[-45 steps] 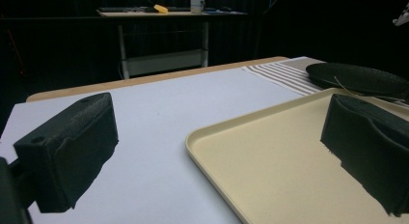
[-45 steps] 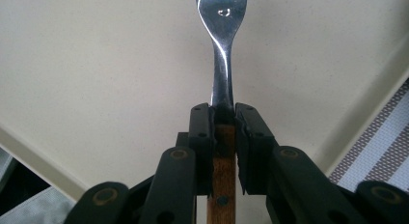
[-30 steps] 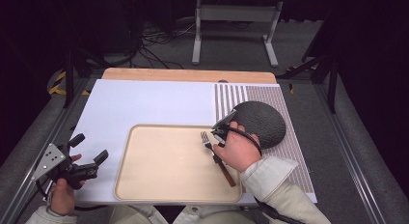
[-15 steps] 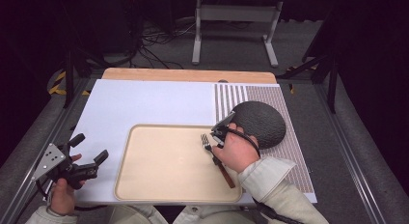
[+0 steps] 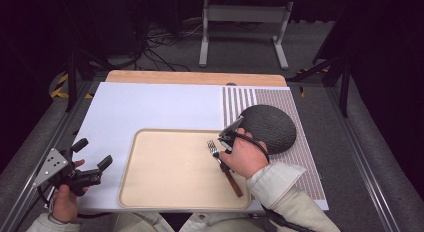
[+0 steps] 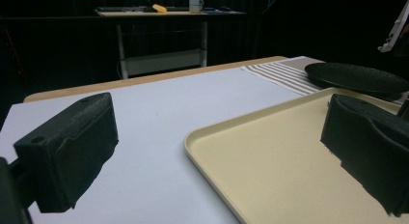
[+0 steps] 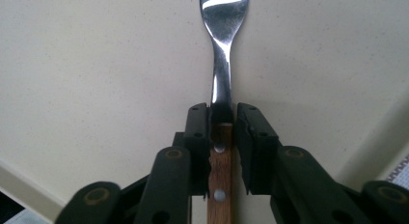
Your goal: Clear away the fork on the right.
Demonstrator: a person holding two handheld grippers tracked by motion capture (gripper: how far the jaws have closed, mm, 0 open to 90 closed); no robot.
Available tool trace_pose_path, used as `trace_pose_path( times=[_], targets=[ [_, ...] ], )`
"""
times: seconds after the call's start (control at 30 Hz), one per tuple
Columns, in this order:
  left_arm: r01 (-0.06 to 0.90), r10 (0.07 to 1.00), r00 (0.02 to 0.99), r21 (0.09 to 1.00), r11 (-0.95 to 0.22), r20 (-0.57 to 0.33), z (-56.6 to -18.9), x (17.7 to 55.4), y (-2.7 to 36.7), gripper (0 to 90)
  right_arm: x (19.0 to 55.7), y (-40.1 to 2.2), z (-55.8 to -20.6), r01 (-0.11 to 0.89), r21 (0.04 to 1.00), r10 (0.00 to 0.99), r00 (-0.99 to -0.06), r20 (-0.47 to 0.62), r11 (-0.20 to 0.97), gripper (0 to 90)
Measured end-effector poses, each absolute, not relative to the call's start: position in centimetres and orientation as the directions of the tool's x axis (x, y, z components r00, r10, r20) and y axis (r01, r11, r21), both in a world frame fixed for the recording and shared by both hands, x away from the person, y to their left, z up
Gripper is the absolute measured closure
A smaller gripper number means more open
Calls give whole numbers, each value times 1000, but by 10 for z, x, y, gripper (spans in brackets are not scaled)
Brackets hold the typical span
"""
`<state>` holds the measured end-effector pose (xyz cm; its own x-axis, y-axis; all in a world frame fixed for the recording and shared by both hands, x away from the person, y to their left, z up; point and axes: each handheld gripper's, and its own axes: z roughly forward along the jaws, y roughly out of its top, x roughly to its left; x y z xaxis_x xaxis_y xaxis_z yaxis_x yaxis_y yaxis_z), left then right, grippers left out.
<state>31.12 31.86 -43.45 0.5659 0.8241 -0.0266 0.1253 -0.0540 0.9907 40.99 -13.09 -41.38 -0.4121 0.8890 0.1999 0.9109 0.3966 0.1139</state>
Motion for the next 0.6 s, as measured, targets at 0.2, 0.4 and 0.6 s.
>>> trace_pose_path(
  times=[0.2,0.4,0.6],
  targets=[
    [127,824,566,990,-56,-26,-434,311,319,1,409,-133,-410,899,149,878,-434,202,411,641],
    [126,825,565,990,-55,-26,-434,311,319,1,407,-132,-404,854,229,838,-510,195,467,441],
    [125,824,566,991,-56,-25,-434,311,319,1,405,-131,-398,741,359,751,-645,141,568,193]
  ],
)
